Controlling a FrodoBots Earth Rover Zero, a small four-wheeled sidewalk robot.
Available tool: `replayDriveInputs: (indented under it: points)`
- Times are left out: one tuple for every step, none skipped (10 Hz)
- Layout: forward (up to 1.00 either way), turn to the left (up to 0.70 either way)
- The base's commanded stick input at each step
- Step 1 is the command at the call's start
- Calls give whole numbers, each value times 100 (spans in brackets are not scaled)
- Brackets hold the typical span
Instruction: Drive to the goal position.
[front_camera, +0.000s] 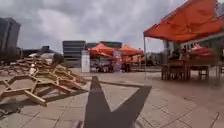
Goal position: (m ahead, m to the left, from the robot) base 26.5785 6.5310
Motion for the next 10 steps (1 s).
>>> replayDriveInputs:
  points:
    - [85, 1]
    - [85, 1]
    - [85, 1]
    - [85, 0]
    - [85, 0]
    - [85, -2]
    - [85, -2]
    - [85, 0]
    - [85, -2]
    - [85, 0]
